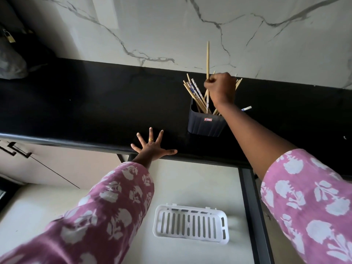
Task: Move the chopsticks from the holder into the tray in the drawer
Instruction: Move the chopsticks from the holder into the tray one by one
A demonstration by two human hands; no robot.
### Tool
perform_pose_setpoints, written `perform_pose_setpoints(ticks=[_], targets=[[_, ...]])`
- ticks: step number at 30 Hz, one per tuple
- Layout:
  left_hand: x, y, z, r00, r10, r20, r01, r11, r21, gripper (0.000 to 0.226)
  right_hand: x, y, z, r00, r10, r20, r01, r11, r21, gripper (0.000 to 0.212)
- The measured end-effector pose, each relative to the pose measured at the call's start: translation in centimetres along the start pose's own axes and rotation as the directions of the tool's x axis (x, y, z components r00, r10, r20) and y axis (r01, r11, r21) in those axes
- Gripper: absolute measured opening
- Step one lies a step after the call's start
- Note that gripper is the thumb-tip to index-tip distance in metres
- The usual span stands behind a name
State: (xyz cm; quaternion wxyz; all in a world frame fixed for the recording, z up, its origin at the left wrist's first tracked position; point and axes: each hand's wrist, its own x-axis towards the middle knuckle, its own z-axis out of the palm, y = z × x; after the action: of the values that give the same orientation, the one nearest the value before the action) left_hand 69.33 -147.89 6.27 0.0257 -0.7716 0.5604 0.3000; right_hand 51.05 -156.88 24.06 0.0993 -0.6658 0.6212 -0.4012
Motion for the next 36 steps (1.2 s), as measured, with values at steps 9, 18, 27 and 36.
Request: perform_pose_setpoints(ticks=[9, 18, 27, 36], targets=[[-0.5, -0.9, 0.0, 0.997, 0.063, -0.047, -0.062, 0.998, 0.023, 0.094, -2.9, -2.4, -6.4, 0.999, 0.042, 0.0, -0.039, 0.926, 0.375, 0.015], [-0.5, -1.1, -0.1, 0.999, 0.043, -0.017, -0.042, 0.999, 0.033, 0.094, -15.5, 3.9, -0.6, 0.844, -0.049, 0.534, -0.01, 0.994, 0.108, 0.011], [-0.3, -1.3, 0.1, 0.997, 0.065, -0.035, -0.064, 0.998, 0.021, 0.095, -29.3, 9.1, 5.1, 0.503, 0.043, 0.863, 0.241, 0.952, -0.188, 0.013], [-0.1, -1.5, 0.5, 0.996, 0.073, -0.06, -0.071, 0.997, 0.03, 0.093, -33.5, 11.3, 7.5, 0.421, 0.073, 0.904, 0.447, 0.851, -0.277, 0.022]])
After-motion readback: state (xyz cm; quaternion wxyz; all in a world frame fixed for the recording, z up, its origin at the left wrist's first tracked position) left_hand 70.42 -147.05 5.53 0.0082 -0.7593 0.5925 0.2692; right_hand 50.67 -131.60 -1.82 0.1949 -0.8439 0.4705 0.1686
